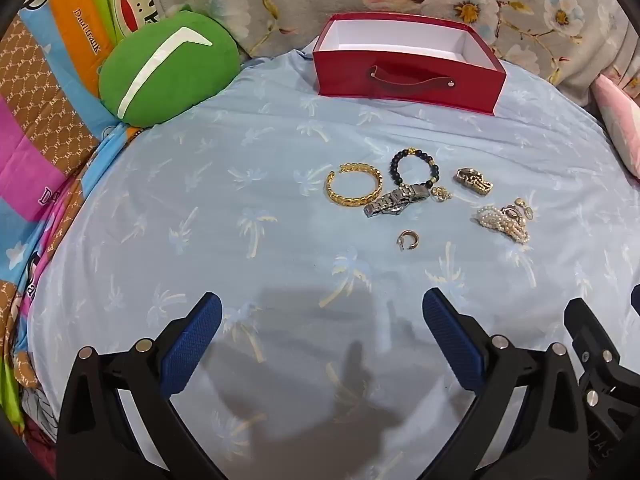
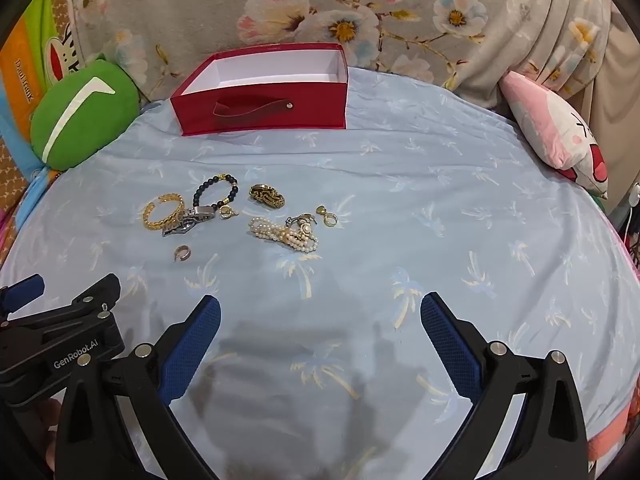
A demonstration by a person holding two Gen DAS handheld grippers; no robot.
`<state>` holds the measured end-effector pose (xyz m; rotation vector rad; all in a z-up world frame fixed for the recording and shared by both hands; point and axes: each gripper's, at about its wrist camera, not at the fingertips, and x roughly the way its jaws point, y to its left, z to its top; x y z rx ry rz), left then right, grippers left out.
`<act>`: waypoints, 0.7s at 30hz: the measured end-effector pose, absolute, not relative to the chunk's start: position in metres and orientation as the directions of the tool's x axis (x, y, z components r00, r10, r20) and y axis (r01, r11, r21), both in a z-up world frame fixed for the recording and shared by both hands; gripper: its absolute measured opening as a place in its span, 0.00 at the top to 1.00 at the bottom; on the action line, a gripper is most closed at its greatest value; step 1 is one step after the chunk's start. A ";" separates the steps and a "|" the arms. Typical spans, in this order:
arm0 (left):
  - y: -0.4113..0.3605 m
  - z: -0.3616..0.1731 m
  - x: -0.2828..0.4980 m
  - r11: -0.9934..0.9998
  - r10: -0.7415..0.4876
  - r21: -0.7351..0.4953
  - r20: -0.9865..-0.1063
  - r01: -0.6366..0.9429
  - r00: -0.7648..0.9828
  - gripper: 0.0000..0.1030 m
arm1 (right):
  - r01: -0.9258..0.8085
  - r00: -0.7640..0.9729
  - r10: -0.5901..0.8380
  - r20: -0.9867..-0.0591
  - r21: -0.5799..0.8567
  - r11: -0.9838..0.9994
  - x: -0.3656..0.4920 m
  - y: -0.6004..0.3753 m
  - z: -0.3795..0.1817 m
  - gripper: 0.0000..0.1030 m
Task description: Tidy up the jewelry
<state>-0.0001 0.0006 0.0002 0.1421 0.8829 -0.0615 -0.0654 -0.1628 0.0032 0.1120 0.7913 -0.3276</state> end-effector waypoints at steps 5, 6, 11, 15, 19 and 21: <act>-0.005 0.002 -0.007 0.988 0.014 0.110 -0.753 0.104 0.658 0.05 | 0.328 0.667 -0.238 -0.706 -0.009 0.945 -0.070 -0.164 0.004 0.05; -0.006 0.002 -0.008 0.988 0.015 0.111 -0.751 0.104 0.660 0.05 | 0.328 0.667 -0.238 -0.706 -0.008 0.945 -0.071 -0.163 0.006 0.05; 0.000 0.005 -0.012 0.989 0.001 0.100 -0.744 0.110 0.668 0.05 | 0.327 0.672 -0.233 -0.704 0.000 0.945 -0.075 -0.163 0.007 0.05; -0.001 0.006 -0.014 0.989 0.000 0.102 -0.732 0.110 0.681 0.05 | 0.328 0.672 -0.231 -0.703 0.003 0.945 -0.075 -0.164 0.006 0.05; -0.002 0.007 -0.013 0.988 -0.006 0.100 -0.740 0.120 0.672 0.05 | 0.328 0.673 -0.231 -0.703 0.002 0.945 -0.075 -0.163 0.007 0.05; -0.003 0.006 -0.014 0.987 -0.014 0.097 -0.742 0.127 0.670 0.05 | 0.327 0.674 -0.230 -0.702 0.004 0.945 -0.076 -0.164 0.007 0.05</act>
